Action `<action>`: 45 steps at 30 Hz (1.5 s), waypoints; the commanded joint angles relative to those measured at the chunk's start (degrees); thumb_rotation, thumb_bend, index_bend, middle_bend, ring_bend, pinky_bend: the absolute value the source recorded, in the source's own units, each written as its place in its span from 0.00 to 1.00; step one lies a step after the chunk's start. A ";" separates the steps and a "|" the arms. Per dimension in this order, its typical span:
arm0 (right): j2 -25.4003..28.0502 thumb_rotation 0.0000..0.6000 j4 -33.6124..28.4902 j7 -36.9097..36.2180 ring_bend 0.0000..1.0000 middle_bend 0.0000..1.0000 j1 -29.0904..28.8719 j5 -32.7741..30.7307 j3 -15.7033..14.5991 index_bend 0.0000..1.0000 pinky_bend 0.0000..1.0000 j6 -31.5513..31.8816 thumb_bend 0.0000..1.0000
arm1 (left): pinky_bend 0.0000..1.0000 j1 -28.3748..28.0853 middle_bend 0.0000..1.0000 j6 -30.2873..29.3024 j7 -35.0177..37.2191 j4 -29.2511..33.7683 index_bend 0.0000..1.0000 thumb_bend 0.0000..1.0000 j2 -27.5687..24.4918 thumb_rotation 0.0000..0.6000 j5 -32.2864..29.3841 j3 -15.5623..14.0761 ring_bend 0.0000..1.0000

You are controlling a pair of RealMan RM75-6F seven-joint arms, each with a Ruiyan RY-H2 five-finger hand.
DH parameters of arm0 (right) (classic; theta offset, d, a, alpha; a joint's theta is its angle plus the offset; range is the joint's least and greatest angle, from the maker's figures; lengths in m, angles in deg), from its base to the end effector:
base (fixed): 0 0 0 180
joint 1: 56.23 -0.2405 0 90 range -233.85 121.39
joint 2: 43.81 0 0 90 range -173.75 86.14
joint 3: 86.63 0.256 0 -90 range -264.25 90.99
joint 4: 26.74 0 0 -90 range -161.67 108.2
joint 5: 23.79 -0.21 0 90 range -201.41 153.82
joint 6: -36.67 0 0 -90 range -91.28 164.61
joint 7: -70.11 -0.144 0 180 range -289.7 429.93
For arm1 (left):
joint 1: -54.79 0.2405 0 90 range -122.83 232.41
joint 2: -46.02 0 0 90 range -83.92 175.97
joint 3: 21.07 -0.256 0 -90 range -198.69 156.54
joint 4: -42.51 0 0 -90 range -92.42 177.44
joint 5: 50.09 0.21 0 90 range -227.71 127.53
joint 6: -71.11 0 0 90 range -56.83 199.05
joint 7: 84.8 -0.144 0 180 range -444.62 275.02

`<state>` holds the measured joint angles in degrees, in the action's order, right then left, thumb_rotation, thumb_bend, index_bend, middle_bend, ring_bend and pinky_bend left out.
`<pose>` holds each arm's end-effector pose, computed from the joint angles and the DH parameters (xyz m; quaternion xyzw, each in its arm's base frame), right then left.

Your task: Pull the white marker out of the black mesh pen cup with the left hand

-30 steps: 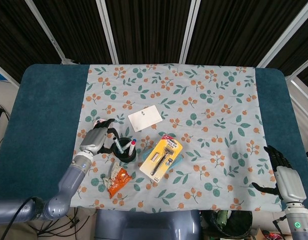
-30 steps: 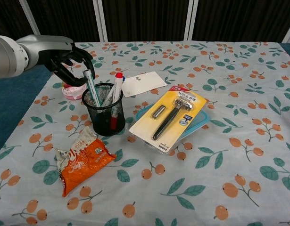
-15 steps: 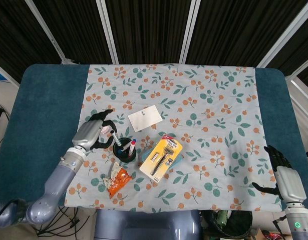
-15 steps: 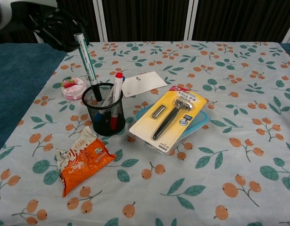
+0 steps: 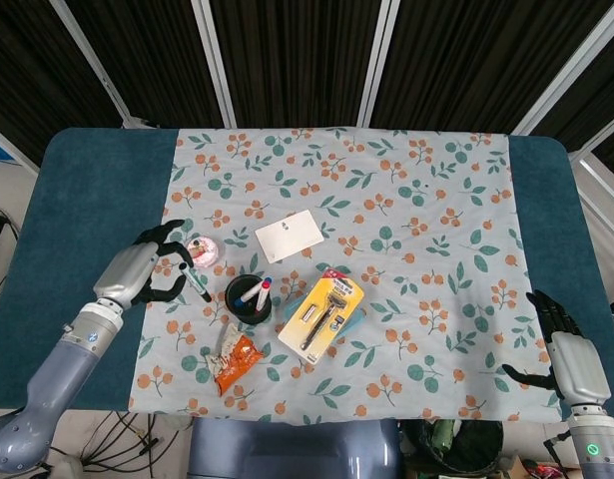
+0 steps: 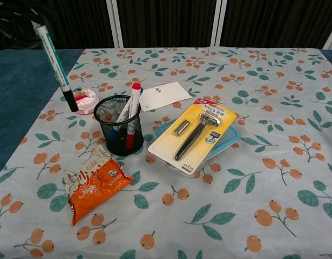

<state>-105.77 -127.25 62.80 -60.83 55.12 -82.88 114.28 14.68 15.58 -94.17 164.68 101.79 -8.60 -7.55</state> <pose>-0.3065 -0.1787 0.1477 0.5293 -0.5157 0.4002 0.5420 -0.1329 0.3018 0.1183 -0.6201 -0.5702 -0.3822 0.3798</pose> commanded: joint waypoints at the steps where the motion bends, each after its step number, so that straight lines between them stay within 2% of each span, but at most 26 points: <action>1: -0.04 1.00 0.01 0.11 0.00 0.00 0.01 0.03 0.00 0.00 0.13 0.06 0.14 | 0.00 0.85 0.04 1.60 1.31 -1.59 0.47 0.45 0.11 1.00 1.36 -1.62 0.00; 8: 0.00 1.00 -0.03 0.12 0.00 0.00 0.09 -0.05 0.03 0.00 0.13 0.14 0.14 | 0.00 0.92 0.03 3.15 2.44 -6.34 0.45 0.43 4.62 1.00 1.76 -3.88 0.00; 15: 0.13 1.00 0.03 -0.08 0.00 0.00 0.07 -0.11 0.01 0.00 0.13 -0.02 0.14 | 0.00 0.51 0.00 2.39 1.86 -8.54 0.23 0.26 6.35 1.00 1.79 -4.36 0.00; 18: 0.17 1.00 0.09 -0.12 0.00 0.00 0.06 -0.10 0.02 0.00 0.13 -0.05 0.14 | 0.00 1.00 0.00 1.39 2.10 -8.68 0.17 0.24 6.25 1.00 2.72 -4.34 0.00; 22: 0.22 1.00 0.09 -0.15 0.00 0.00 0.07 -0.02 -0.02 0.00 0.13 -0.06 0.14 | 0.00 2.54 0.00 -0.02 3.62 -8.34 0.14 0.24 5.43 1.00 4.79 -4.43 0.00; 26: 0.20 1.00 0.14 -0.04 0.00 0.00 0.08 0.07 -0.04 0.00 0.13 0.01 0.14 | 0.00 5.48 0.00 -3.20 4.75 -8.17 0.12 0.23 4.40 1.00 10.03 -5.60 0.00; 28: 0.20 1.00 0.18 -0.02 0.00 0.00 0.10 0.10 -0.03 0.00 0.13 0.06 0.14 | 0.00 7.90 0.00 -6.04 4.75 -8.65 0.08 0.19 3.97 1.00 14.59 -7.28 0.00; 32: 0.19 1.00 0.25 0.03 0.00 0.00 0.11 0.17 -0.06 0.00 0.13 0.10 0.14 | 0.00 13.94 0.00 -12.54 4.30 -11.73 0.00 0.11 3.62 1.00 24.97 -12.47 0.00; 34: 0.16 1.00 0.31 0.06 0.00 0.00 0.13 0.20 -0.06 0.00 0.13 0.15 0.14 | 0.00 16.21 0.00 -14.82 4.89 -13.13 0.00 0.09 3.51 1.00 28.23 -14.15 0.00; 39: 0.08 1.00 0.41 0.12 0.00 0.00 0.21 0.39 -0.06 0.00 0.13 0.42 0.14 | 0.00 23.18 0.00 -24.77 5.41 -19.89 0.00 0.07 5.70 1.00 37.56 -17.60 0.00; 41: 0.08 1.00 0.48 0.06 0.00 0.00 0.22 0.55 -0.07 0.00 0.13 0.52 0.14 | 0.00 25.73 0.00 -28.06 6.28 -23.18 0.00 0.07 7.39 1.00 39.92 -18.47 0.00; 45: 0.07 1.00 0.69 -0.21 0.00 0.00 0.35 1.11 -0.08 0.00 0.13 1.01 0.14 | 0.00 27.44 0.00 -28.48 7.05 -25.38 0.00 0.07 7.89 1.00 40.68 -18.96 0.00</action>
